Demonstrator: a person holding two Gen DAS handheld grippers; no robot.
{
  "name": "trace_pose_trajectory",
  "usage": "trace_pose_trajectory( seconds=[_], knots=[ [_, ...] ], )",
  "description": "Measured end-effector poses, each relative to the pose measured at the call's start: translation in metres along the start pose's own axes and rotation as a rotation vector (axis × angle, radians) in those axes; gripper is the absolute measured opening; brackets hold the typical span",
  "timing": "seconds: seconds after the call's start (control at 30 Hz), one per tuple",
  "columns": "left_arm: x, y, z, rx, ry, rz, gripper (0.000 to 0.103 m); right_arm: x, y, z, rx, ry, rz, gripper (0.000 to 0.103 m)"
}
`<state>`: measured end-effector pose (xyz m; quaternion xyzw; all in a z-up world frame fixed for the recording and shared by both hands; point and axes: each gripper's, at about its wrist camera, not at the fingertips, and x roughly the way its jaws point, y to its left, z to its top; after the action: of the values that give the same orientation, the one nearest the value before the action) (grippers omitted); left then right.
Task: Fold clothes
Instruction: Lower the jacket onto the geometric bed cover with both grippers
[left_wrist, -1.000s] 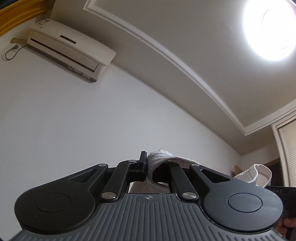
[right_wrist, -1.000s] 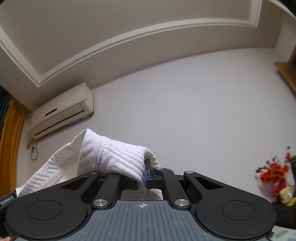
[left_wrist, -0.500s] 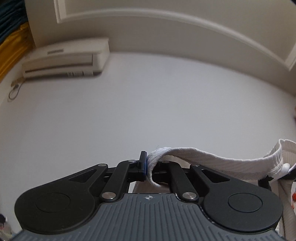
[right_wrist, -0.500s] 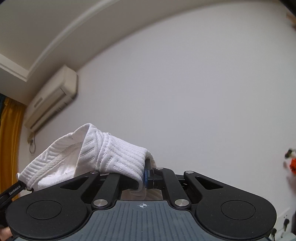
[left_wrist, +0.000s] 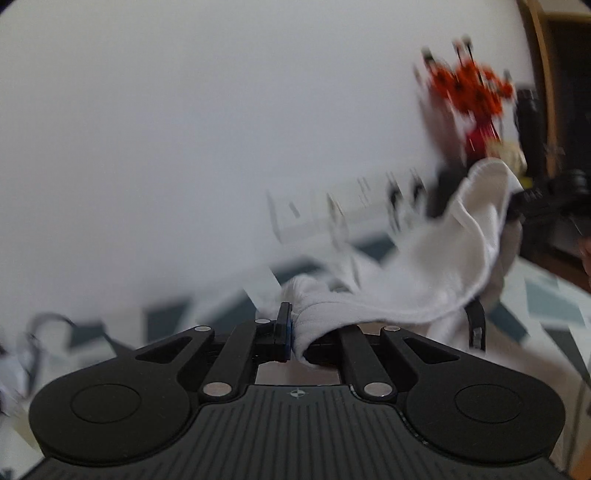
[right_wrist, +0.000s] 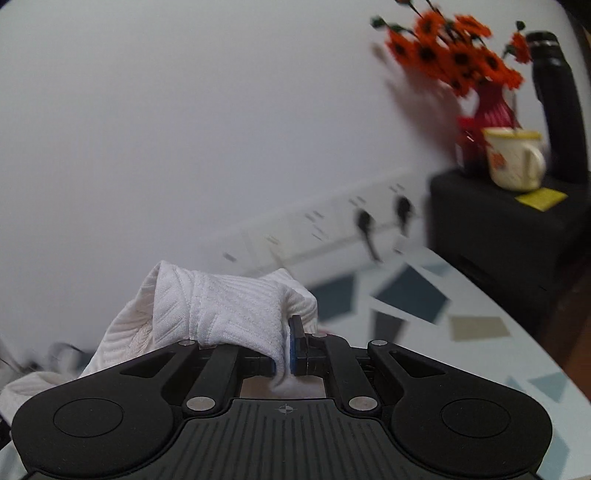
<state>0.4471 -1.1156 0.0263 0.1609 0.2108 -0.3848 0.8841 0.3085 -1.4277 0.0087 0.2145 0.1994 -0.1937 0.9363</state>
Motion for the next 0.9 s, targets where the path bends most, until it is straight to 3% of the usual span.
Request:
trace_pose_trajectory(
  seconds=[0.1,0.17,0.23,0.4,0.57,0.6,0.63,0.7,0.77,0.9],
  knots=[
    [0.03,-0.016,-0.006,0.02,0.086,-0.057,0.006,0.031,-0.036,-0.025,0.018,0.094,-0.066,0.015],
    [0.042,-0.02,0.004,0.024,0.113,-0.081,0.006,0.036,-0.043,-0.046,0.058,0.168,-0.102,0.044],
    [0.048,-0.018,0.01,-0.003,0.129,-0.086,0.006,0.031,-0.049,-0.049,0.098,0.182,-0.102,0.056],
    [0.062,-0.022,0.0,-0.041,0.234,-0.071,0.007,0.002,-0.05,-0.043,0.127,0.199,-0.022,0.061],
    [0.067,-0.016,0.007,-0.088,0.297,-0.05,0.015,-0.042,-0.021,-0.02,0.111,0.113,0.052,0.072],
    [0.066,-0.015,0.009,-0.091,0.301,-0.046,0.027,-0.051,-0.013,-0.014,0.111,0.095,0.082,0.072],
    [0.064,-0.013,0.011,-0.09,0.303,-0.038,0.051,-0.054,-0.007,-0.008,0.104,0.078,0.111,0.072],
    [0.055,-0.007,0.015,-0.092,0.288,-0.023,0.083,-0.057,0.004,0.001,0.094,0.058,0.173,0.074],
    [0.042,0.001,0.018,-0.098,0.261,-0.014,0.086,-0.056,0.015,0.006,0.096,0.062,0.243,0.074],
    [0.007,0.038,0.021,-0.096,0.226,-0.032,0.09,-0.036,0.036,-0.01,0.14,0.194,0.404,0.073]
  ],
)
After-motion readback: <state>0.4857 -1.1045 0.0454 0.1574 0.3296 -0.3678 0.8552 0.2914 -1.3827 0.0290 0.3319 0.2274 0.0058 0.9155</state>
